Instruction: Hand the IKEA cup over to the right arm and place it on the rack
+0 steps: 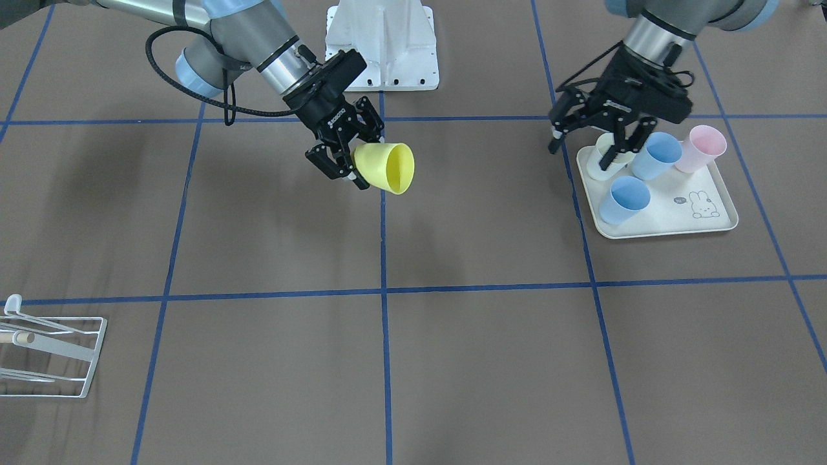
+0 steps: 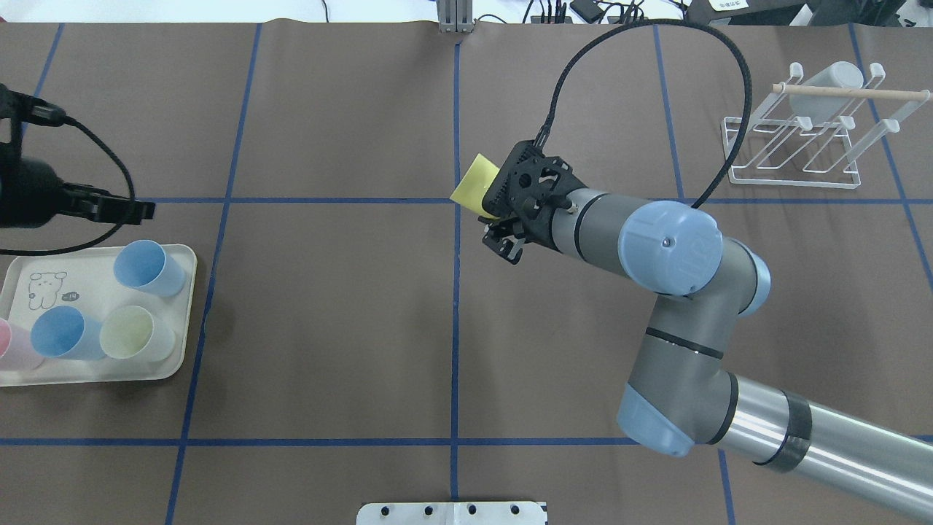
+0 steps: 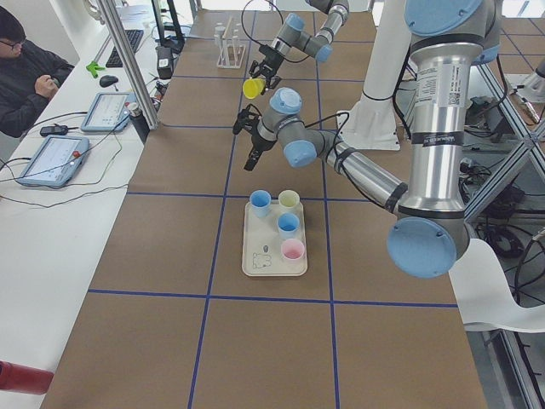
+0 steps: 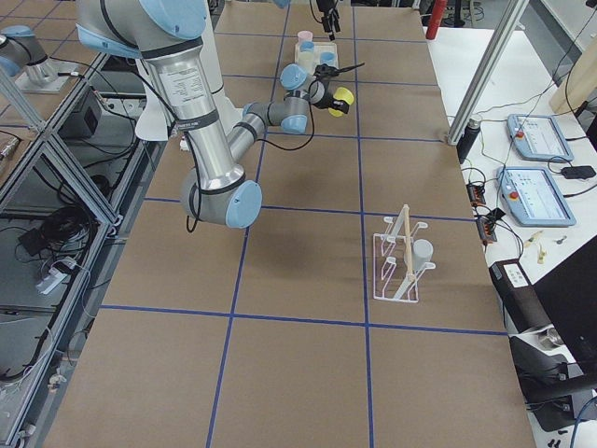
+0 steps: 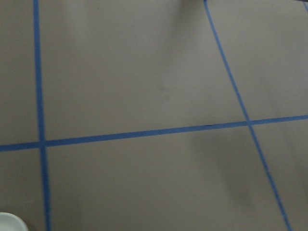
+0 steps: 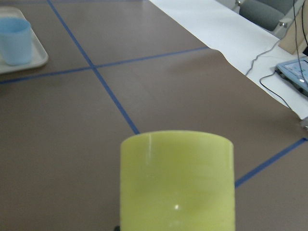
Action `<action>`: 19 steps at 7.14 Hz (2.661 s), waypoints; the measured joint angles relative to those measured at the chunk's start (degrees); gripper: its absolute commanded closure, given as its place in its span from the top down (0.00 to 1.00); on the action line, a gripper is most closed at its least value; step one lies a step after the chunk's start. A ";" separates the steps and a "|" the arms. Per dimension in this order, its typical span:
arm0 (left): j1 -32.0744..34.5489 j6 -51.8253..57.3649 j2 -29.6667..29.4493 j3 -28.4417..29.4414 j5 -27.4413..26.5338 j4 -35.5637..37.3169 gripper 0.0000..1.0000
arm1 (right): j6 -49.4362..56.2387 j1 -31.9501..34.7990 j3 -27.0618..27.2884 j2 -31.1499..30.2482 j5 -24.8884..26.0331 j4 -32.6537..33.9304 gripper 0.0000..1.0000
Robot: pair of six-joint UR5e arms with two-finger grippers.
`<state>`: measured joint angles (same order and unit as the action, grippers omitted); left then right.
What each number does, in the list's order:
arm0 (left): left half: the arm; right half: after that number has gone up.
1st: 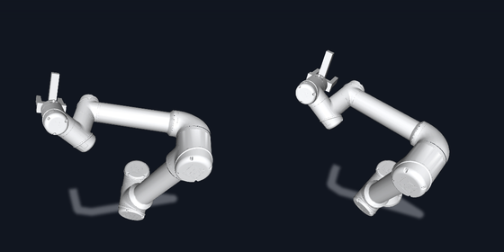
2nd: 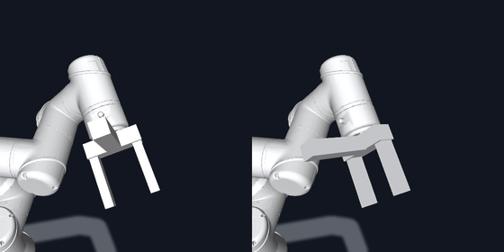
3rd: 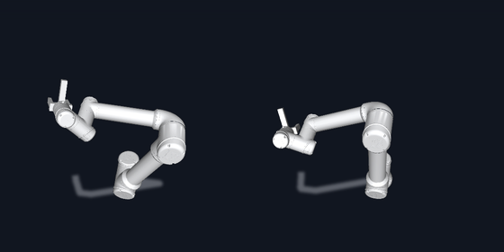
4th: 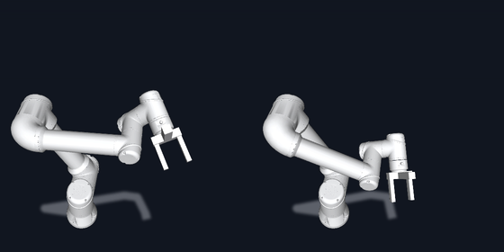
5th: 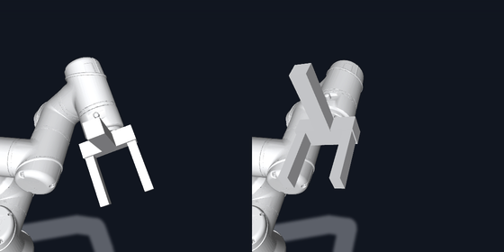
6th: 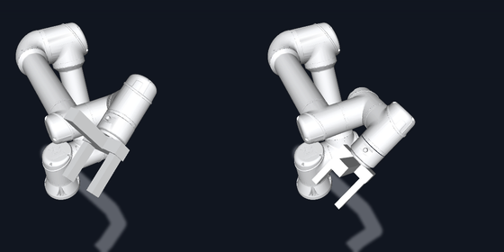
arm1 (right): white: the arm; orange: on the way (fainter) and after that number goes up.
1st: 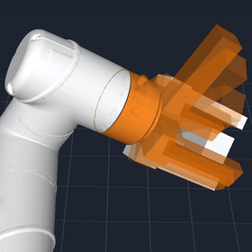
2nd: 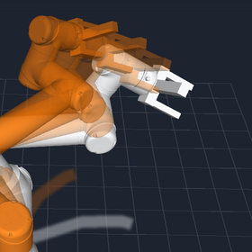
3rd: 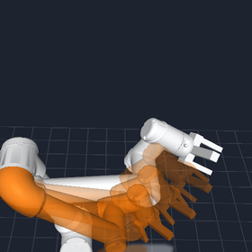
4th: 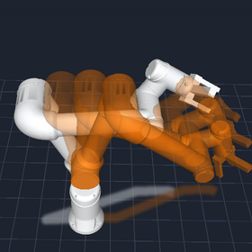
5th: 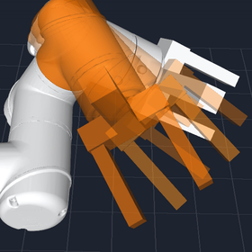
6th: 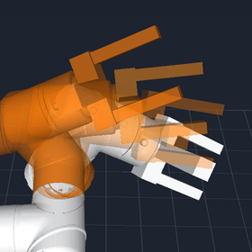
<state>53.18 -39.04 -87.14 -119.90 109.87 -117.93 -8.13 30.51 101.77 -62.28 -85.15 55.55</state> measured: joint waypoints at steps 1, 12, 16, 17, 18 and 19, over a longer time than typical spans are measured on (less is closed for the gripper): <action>3.14 7.52 2.67 -0.01 0.25 -0.04 1.00 | 4.57 2.65 1.89 0.03 0.04 7.96 0.00; 7.29 -0.74 8.83 0.08 8.78 -6.58 1.00 | 76.41 30.01 0.18 0.11 6.22 40.59 0.01; 7.21 -0.77 9.44 0.11 8.78 -7.14 1.00 | 81.24 30.60 -9.05 -2.57 9.15 31.02 0.05; 7.20 -0.77 9.53 0.11 8.78 -7.41 1.00 | 81.39 30.52 -12.21 -2.83 9.32 26.91 0.07; 7.20 -0.77 9.60 0.11 8.78 -7.52 1.00 | 81.44 30.42 -13.97 -2.76 9.43 25.13 0.08; 7.20 -0.77 9.66 0.11 8.78 -7.56 1.00 | 81.41 30.25 -14.72 -2.74 9.53 24.44 0.11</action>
<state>60.38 -39.82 -77.48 -119.79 118.65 -125.48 73.28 60.76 87.06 -65.01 -75.62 79.99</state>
